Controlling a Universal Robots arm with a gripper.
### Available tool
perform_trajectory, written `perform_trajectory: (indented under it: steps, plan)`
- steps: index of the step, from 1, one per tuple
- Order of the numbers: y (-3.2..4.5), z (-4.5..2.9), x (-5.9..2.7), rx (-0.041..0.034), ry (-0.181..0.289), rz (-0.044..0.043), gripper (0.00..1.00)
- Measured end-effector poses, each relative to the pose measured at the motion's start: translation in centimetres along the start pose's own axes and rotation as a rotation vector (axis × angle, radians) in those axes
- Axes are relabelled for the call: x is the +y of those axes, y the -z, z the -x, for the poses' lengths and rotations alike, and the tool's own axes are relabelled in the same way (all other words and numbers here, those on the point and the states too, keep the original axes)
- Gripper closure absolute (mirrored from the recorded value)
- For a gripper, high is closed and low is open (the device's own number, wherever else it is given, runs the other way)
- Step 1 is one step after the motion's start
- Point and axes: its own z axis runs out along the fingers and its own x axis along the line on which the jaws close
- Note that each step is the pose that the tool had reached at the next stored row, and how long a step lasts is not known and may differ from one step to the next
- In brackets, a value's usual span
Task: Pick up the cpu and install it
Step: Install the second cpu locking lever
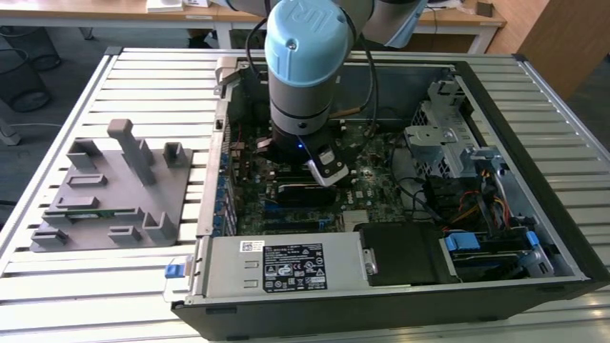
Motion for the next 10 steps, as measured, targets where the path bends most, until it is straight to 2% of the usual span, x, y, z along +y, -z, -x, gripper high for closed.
perform_trajectory:
  steps: [10]
  plan:
    - [-0.04,-0.27,0.18,0.0001,0.000,0.0001,0.89]
